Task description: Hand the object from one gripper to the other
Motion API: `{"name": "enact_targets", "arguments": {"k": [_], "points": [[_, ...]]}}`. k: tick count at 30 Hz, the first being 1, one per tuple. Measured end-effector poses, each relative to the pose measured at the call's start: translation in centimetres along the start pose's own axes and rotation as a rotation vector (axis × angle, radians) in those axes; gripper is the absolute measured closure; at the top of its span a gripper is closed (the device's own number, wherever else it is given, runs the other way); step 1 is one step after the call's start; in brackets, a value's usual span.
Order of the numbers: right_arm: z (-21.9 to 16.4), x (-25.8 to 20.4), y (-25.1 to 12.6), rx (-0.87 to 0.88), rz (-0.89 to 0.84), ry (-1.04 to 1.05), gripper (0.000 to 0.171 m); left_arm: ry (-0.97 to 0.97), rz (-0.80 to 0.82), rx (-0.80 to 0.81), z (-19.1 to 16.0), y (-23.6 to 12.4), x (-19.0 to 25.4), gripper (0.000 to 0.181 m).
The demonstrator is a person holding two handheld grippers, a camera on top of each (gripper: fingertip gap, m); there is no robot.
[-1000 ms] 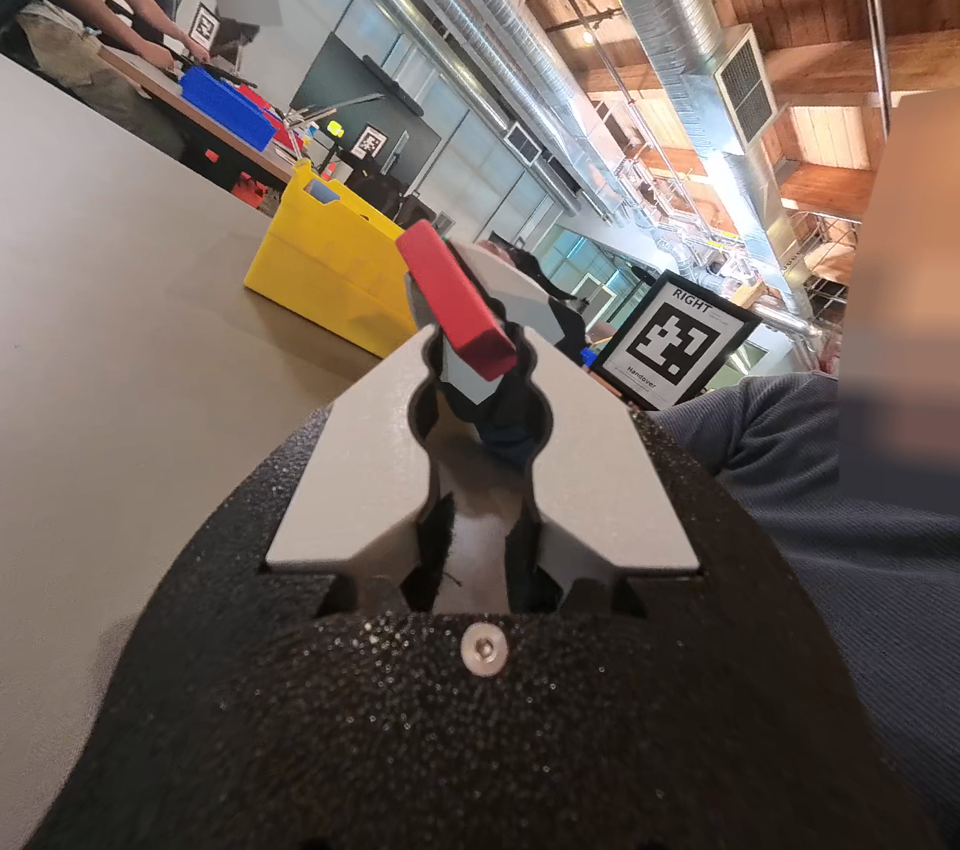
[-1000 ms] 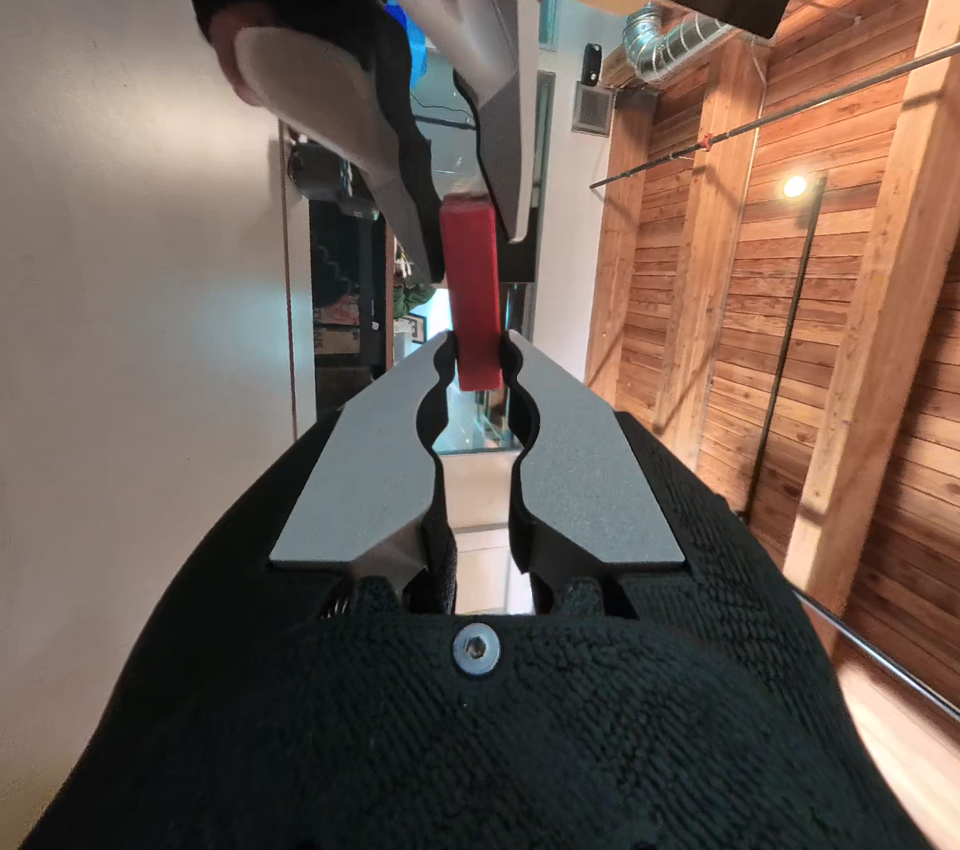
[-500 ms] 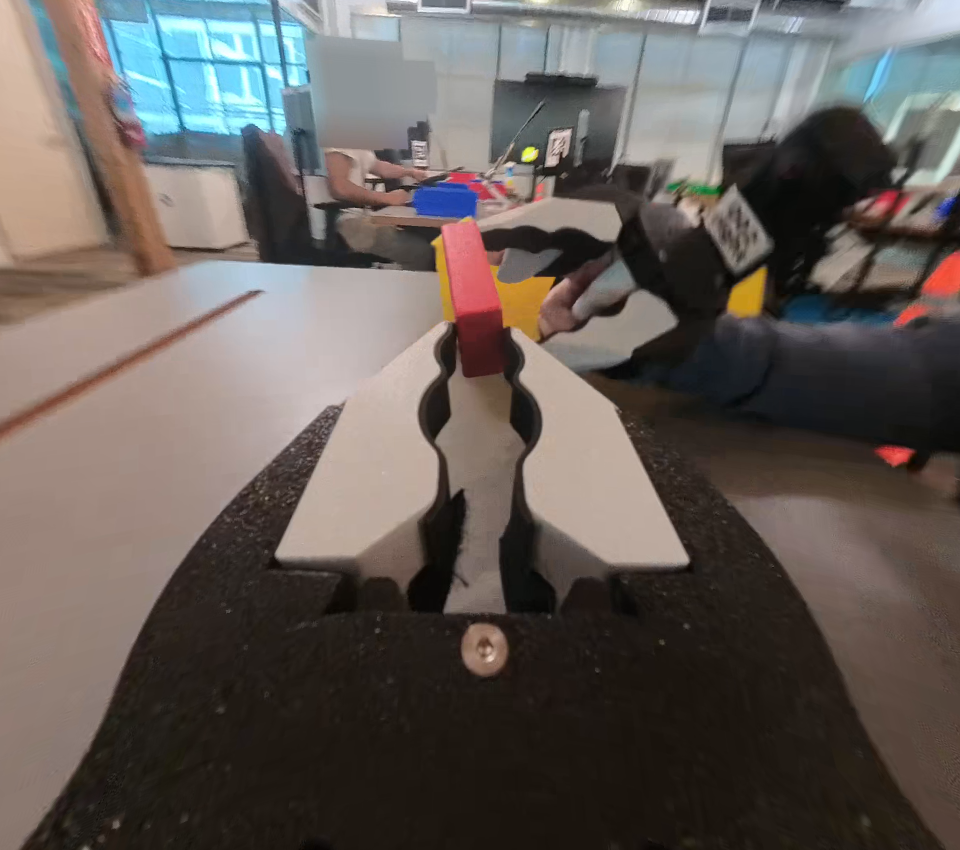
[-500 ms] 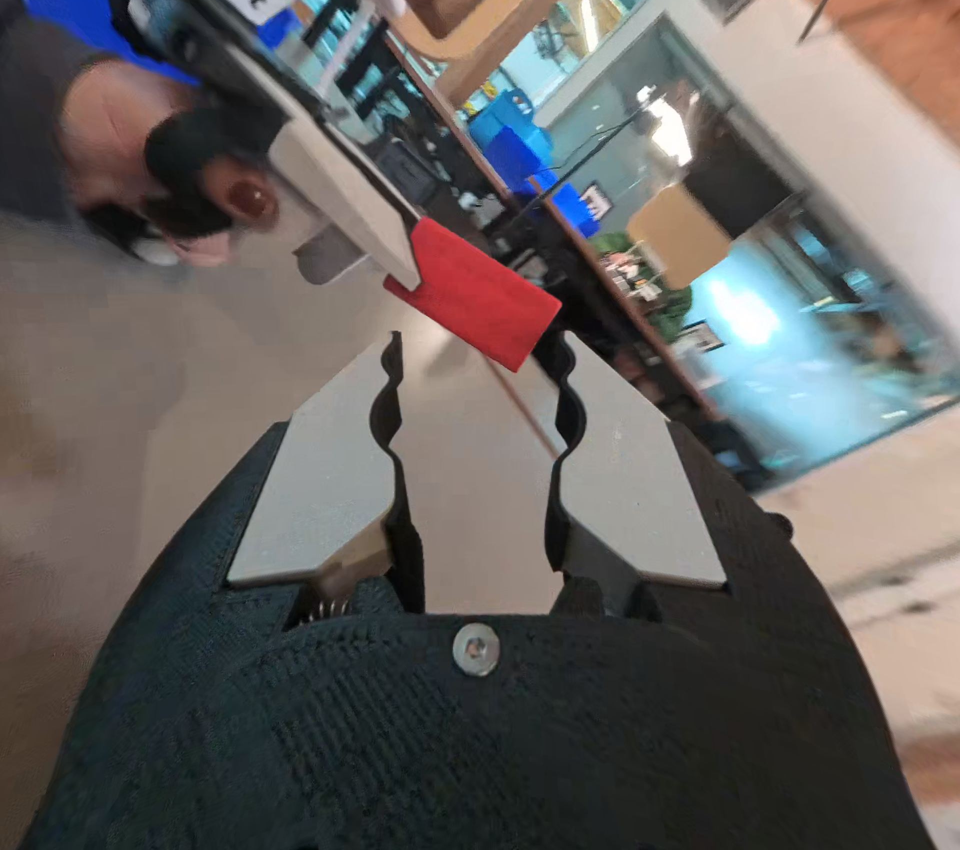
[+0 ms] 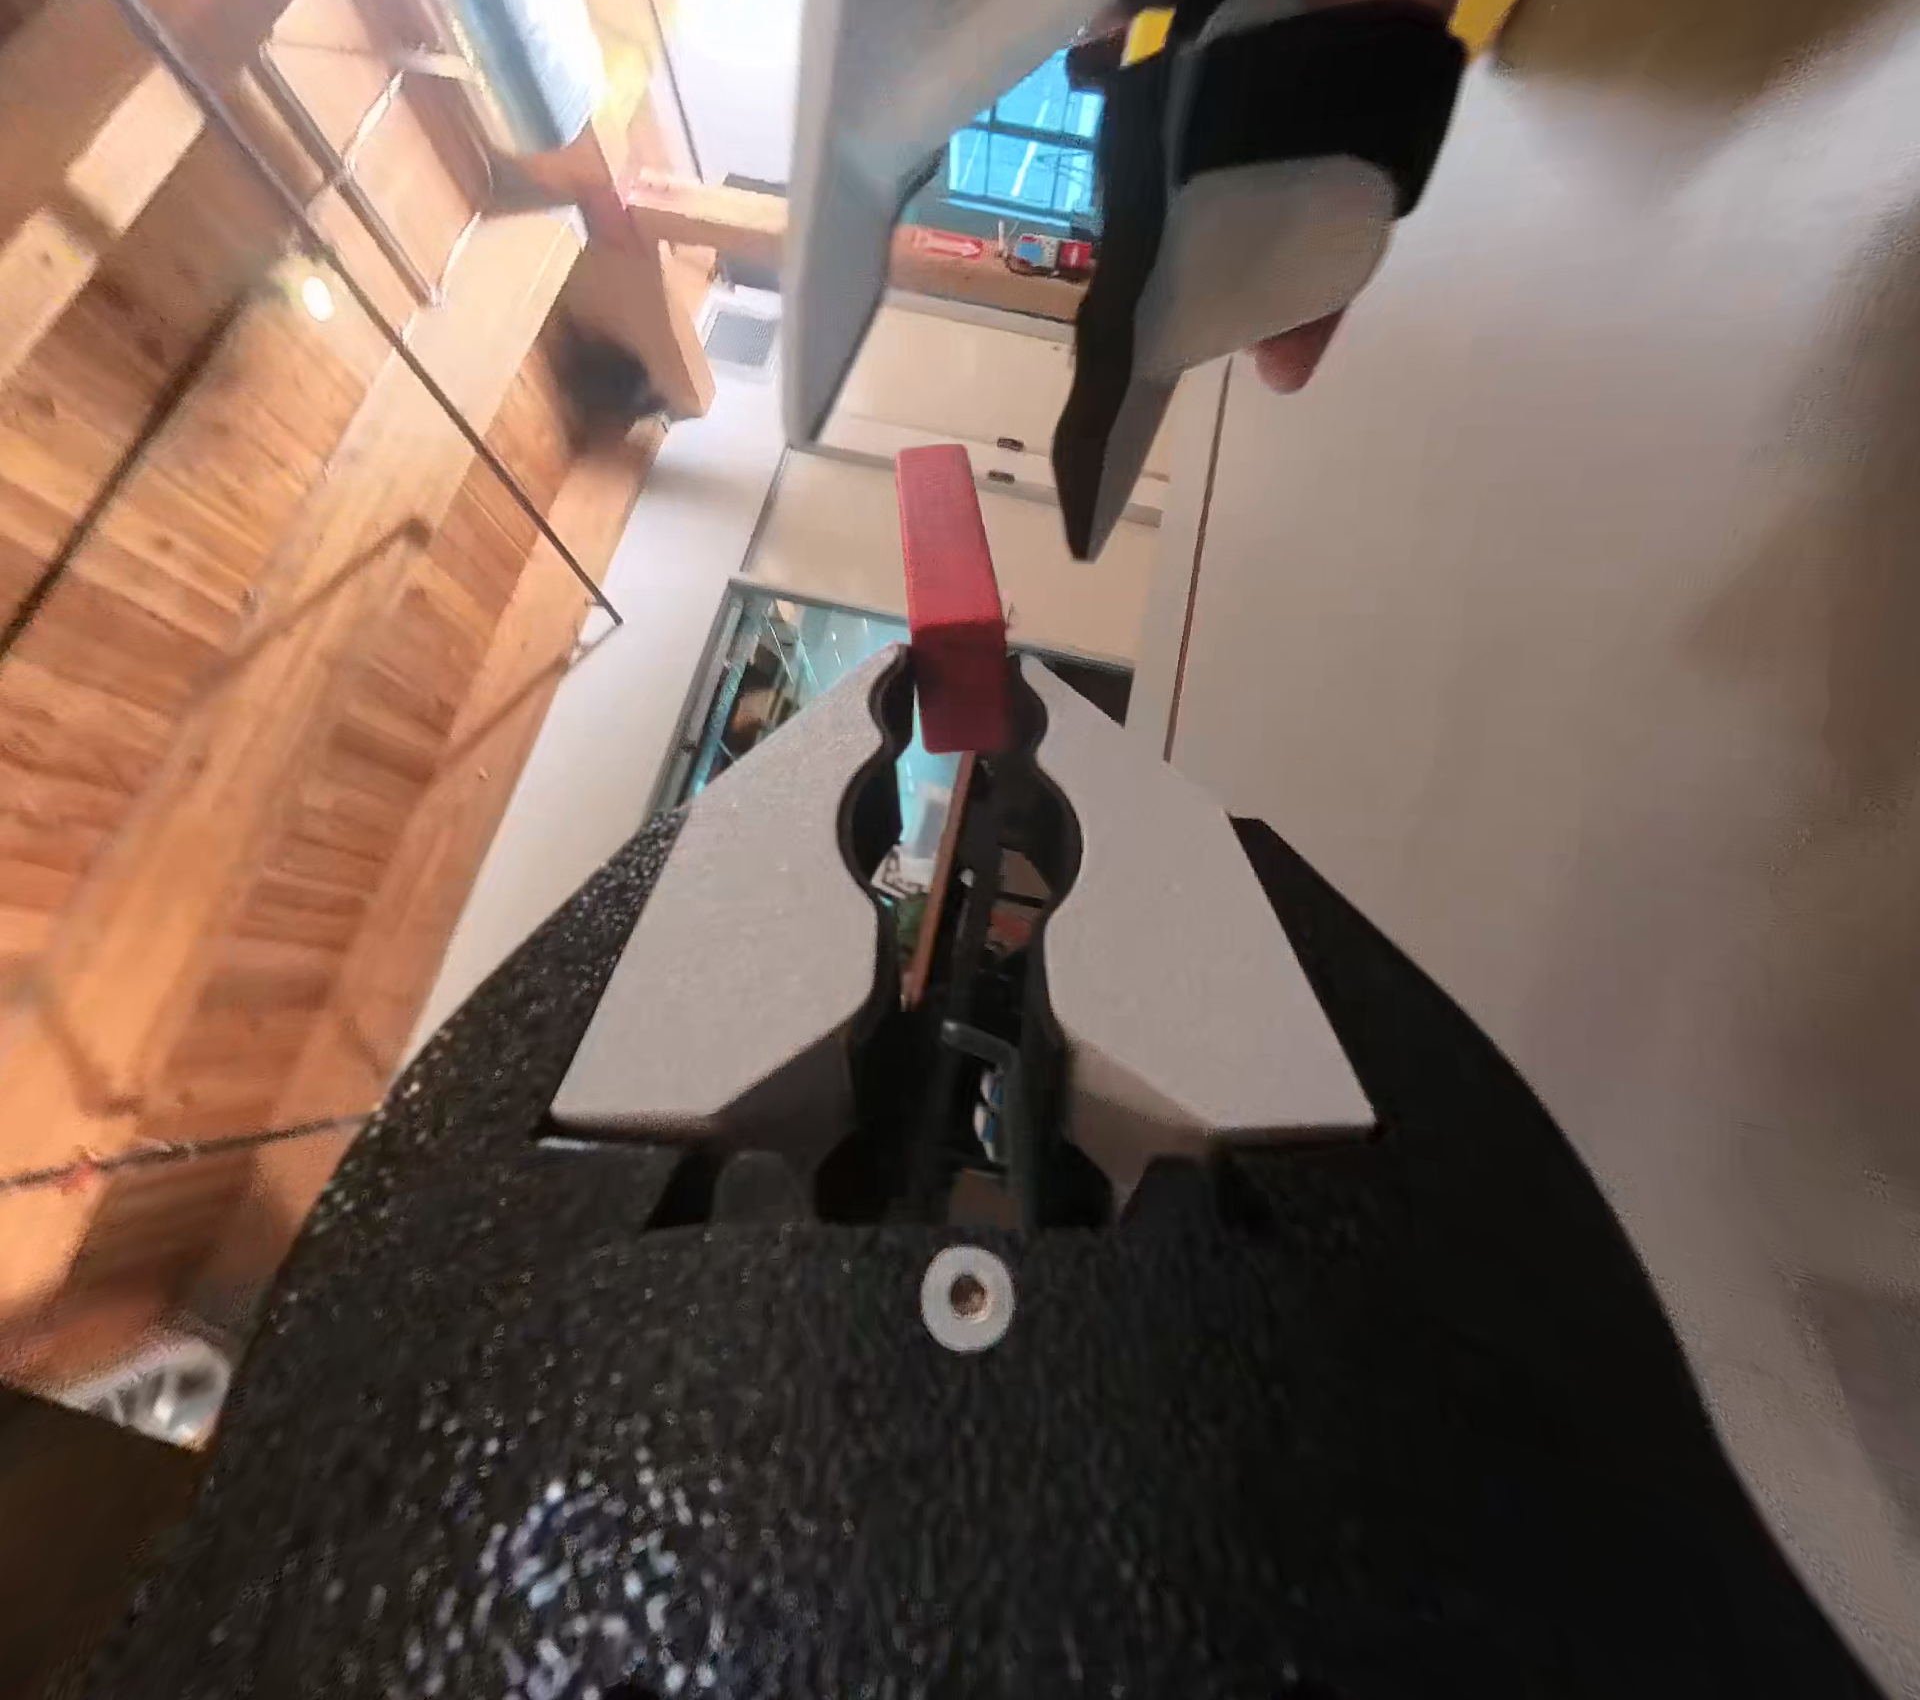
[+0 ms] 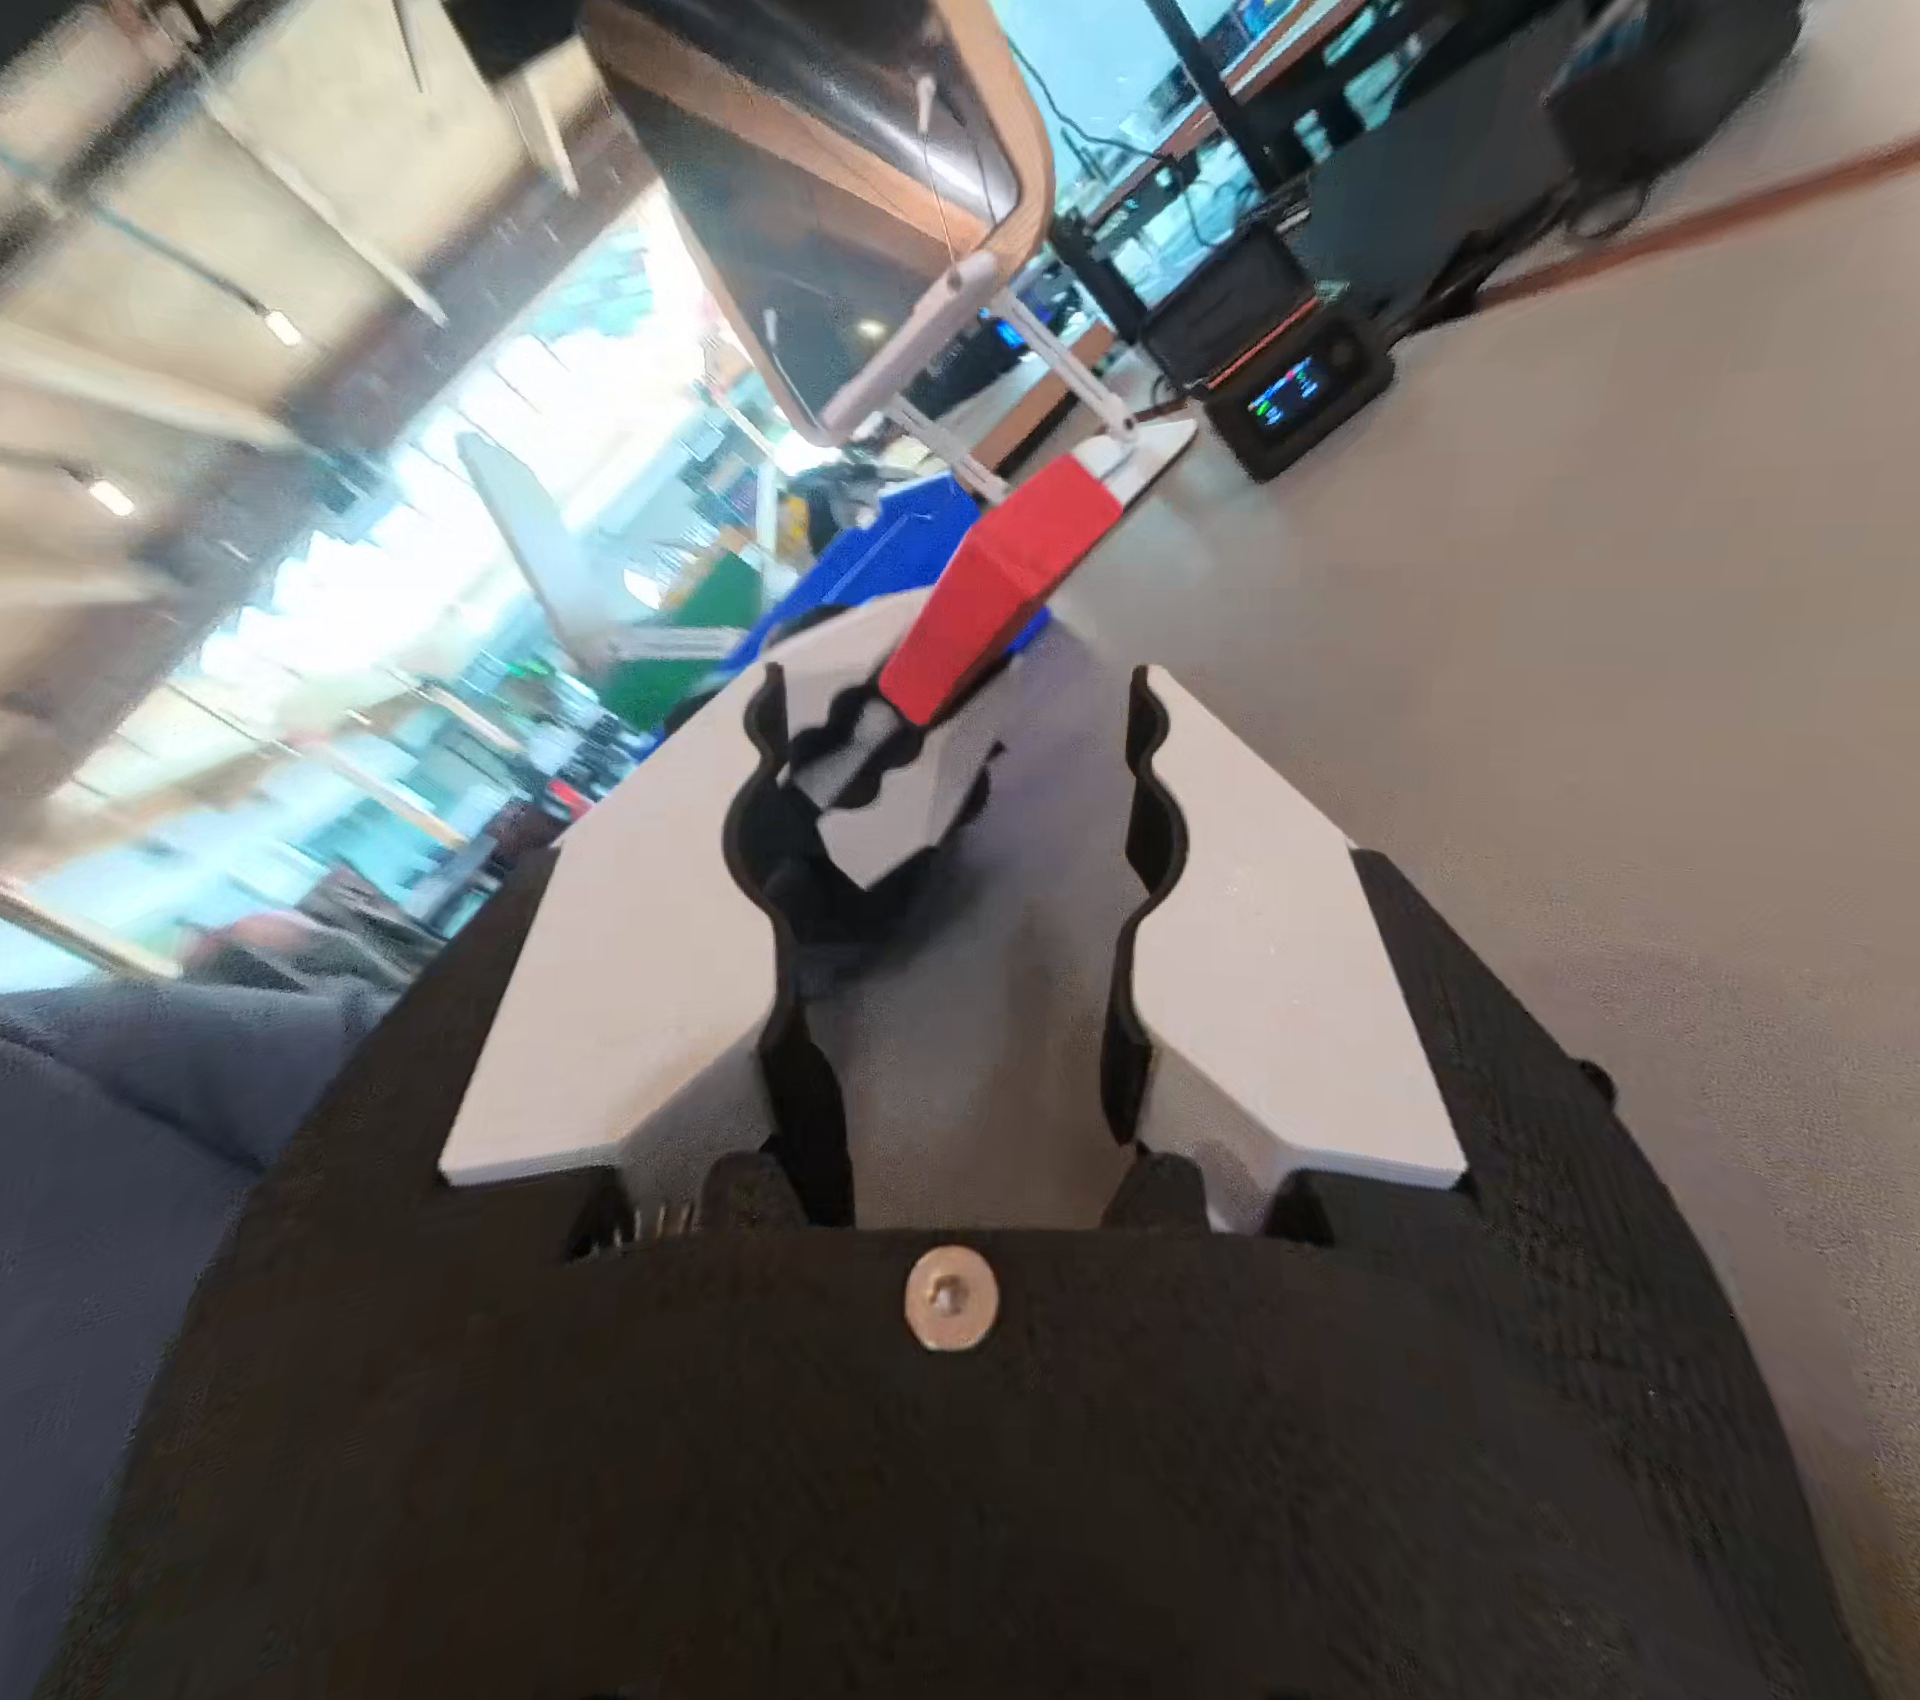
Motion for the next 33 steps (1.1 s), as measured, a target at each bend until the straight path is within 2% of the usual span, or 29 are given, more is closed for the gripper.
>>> {"name": "enact_targets", "arguments": {"k": [2, 4, 7, 9, 15, 20, 23, 27, 33], "points": [[0.1, 0.5, -0.1, 0.034, 0.052, 0.121, 0.108, 0.076, -0.014, 0.024, 0.7, 0.0, 0.4, 0.168], [0.2, 1.0, -0.3, 0.052, 0.068, 0.202, 0.117, 0.121, -0.019, 0.041, 1.1, 0.0, 0.5, 0.167], [0.0, 1.6, -0.4, 0.024, 0.044, 0.240, 0.141, 0.115, -0.028, 0.067, 1.5, -0.1, 0.6, 0.167], [-0.1, 1.6, -0.4, 0.008, 0.015, 0.213, 0.147, 0.056, -0.052, 0.093, 1.3, -0.1, 0.7, 0.166], [0.1, 0.4, -0.4, 0.014, 0.002, 0.005, 0.156, -0.339, -0.157, 0.211, 0.4, -0.6, 0.0, 0.147], [-0.1, -0.9, -0.2, -0.001, -0.041, -0.258, 0.156, -0.698, -0.257, 0.315, -0.4, -0.3, -0.7, 0.121], [-0.5, -1.9, -0.1, -0.011, -0.055, -0.427, 0.156, -0.952, -0.382, 0.395, -1.3, 0.1, -0.5, 0.116], [-1.0, -2.7, 0.0, -0.041, -0.059, -0.579, 0.156, -1.164, -0.514, 0.485, -2.1, 0.5, -0.1, 0.130], [-1.9, -3.0, 0.6, -0.118, -0.028, -0.647, 0.156, -1.266, -0.542, 0.585, -2.7, 0.3, -0.4, 0.159]]}}
Point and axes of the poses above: each gripper's, where its closed fingertips meet, y out along the fingers, z out of its top, x = y × z across the jaws, the point moved 10 cm from there along -y, back along the fingers, and after that the axes turned 14 degrees about y, right-handed, at the moved point
